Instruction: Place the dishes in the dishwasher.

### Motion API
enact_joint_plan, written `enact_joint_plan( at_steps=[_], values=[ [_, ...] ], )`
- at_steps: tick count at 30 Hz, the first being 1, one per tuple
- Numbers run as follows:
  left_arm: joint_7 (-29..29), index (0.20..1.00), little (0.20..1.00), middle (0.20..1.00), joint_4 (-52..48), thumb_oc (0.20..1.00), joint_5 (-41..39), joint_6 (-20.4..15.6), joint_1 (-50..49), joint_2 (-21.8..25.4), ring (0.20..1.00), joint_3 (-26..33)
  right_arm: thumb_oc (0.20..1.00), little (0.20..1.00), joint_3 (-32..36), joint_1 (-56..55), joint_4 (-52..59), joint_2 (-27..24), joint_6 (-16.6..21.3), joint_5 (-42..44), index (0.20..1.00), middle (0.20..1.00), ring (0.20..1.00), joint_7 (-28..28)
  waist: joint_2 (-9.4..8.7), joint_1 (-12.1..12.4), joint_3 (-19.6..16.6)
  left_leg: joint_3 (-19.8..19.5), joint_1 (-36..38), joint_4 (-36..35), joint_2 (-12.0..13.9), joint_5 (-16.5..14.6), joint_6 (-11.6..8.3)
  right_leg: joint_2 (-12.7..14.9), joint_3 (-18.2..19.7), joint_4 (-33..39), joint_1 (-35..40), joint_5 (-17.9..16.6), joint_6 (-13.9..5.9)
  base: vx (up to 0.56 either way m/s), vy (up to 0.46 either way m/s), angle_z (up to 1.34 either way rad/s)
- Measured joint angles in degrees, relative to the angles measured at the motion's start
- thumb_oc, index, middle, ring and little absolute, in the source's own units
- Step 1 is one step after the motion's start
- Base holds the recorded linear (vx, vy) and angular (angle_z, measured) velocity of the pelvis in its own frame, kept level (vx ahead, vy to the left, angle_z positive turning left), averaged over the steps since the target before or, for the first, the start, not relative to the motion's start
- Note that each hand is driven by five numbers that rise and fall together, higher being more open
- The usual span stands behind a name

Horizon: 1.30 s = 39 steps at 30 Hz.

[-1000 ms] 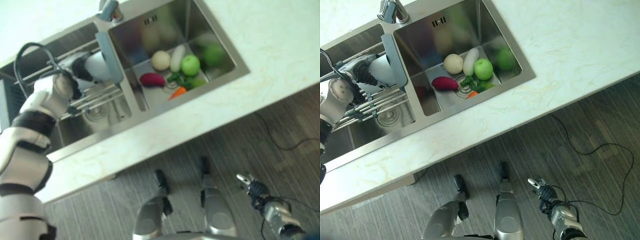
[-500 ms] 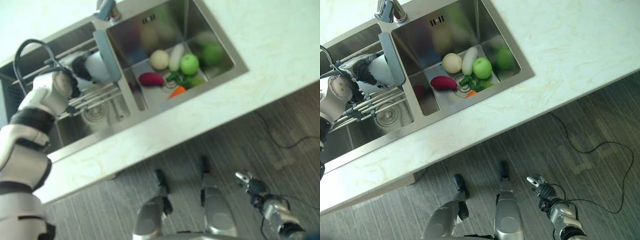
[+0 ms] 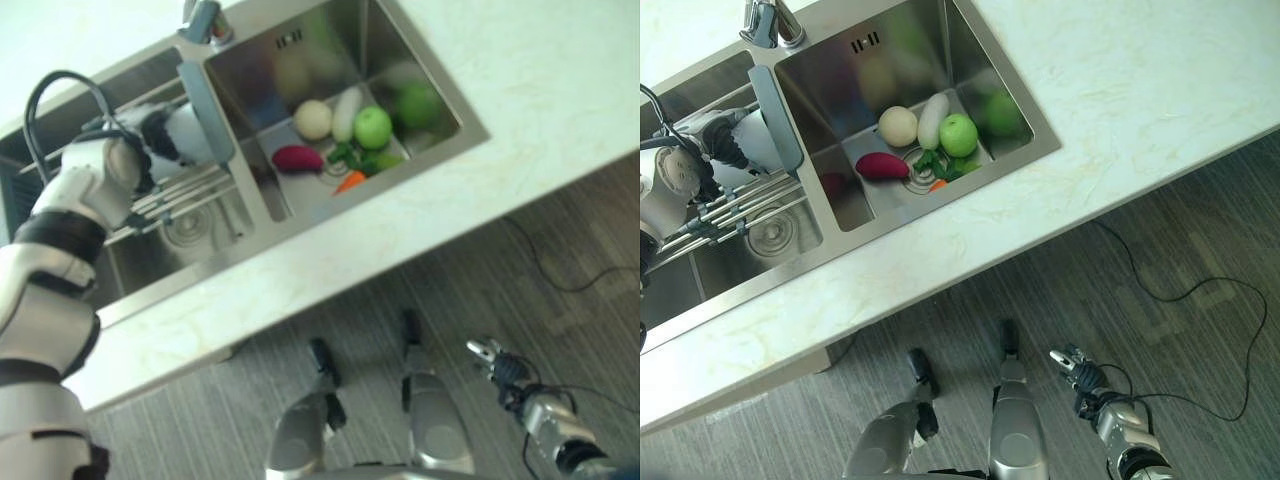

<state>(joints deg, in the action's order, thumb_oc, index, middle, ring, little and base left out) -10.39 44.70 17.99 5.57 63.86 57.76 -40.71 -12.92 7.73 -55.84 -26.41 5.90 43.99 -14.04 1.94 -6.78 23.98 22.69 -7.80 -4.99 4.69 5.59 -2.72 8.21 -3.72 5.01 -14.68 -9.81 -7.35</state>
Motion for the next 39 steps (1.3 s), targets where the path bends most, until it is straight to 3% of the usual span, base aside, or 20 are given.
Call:
enact_joint_plan(
  at_steps=[10, 13, 17, 25, 35, 39],
  values=[
    [0.16, 0.200, 0.200, 0.200, -0.18, 0.200, 0.71, -0.70, -3.54, 0.98, 0.200, 0.18, 1.000, 1.000, 0.04, 0.03, -0.62, -0.03, -0.01, 0.01, 1.000, 1.000, 1.000, -0.19, 0.54, -0.92, -0.32, -0.03, 2.53, 0.00, 0.22, 0.09, 0.15, -0.36, -0.14, 0.00, 2.82, -0.29, 0.49, 0.02, -0.023, -0.02],
    [1.41, 0.200, 0.200, 0.200, -1.75, 0.200, 0.68, -2.51, -6.85, 1.74, 0.200, 0.76, 1.000, 1.000, 0.07, 0.29, -1.74, 0.04, -0.04, 0.01, 1.000, 1.000, 1.000, -0.50, 1.11, -0.96, -0.65, -0.12, 4.01, 0.00, 0.35, -0.01, 0.06, -0.45, -0.40, -0.01, 4.44, -0.17, 1.18, 0.04, -0.029, 0.02],
    [1.82, 0.200, 0.200, 0.200, -6.20, 0.200, 1.00, -4.65, -13.42, 1.60, 0.200, 0.78, 1.000, 1.000, 0.57, 0.17, -2.85, 0.02, -0.12, 0.00, 1.000, 1.000, 1.000, -0.55, 3.28, -0.69, -3.33, -0.74, 4.39, 0.01, 0.29, -0.02, 0.08, -0.03, -1.28, -0.01, 5.25, -0.14, 1.24, 0.05, 0.020, 0.09],
    [4.56, 0.200, 0.200, 0.200, -10.11, 0.200, 2.45, -6.70, -27.97, -0.04, 0.200, 1.57, 1.000, 1.000, 5.21, -2.86, -9.05, -0.33, -0.57, -0.04, 1.000, 1.000, 1.000, 0.10, 9.72, -0.07, -8.18, -3.08, 6.28, -0.01, 0.01, -0.30, -0.01, 0.48, -3.44, -0.01, 8.48, 1.41, 1.05, 0.07, 0.047, 0.13],
    [8.67, 0.200, 0.200, 0.200, -14.39, 0.200, 5.79, -6.80, -37.12, -0.25, 0.200, 8.74, 1.000, 1.000, 9.45, -8.01, -10.41, -0.98, -0.92, -0.15, 1.000, 1.000, 1.000, 0.10, 12.83, 1.29, -11.52, -4.91, 10.10, -0.37, -0.06, -1.27, -0.36, 0.77, -5.59, -0.01, 13.53, 2.83, 0.65, 0.08, 0.029, 0.11],
    [10.15, 0.200, 0.200, 0.200, -14.30, 0.200, 5.84, -6.93, -39.28, -0.24, 0.200, 10.46, 1.000, 1.000, 9.49, -9.77, -10.67, -0.91, -1.69, -0.22, 1.000, 1.000, 1.000, 0.12, 12.72, 1.89, -14.81, -5.90, 10.35, -0.35, -0.12, -1.29, 0.04, 0.90, -6.64, 0.00, 14.44, 3.22, 0.41, 0.04, -0.011, 0.14]
  ],
)
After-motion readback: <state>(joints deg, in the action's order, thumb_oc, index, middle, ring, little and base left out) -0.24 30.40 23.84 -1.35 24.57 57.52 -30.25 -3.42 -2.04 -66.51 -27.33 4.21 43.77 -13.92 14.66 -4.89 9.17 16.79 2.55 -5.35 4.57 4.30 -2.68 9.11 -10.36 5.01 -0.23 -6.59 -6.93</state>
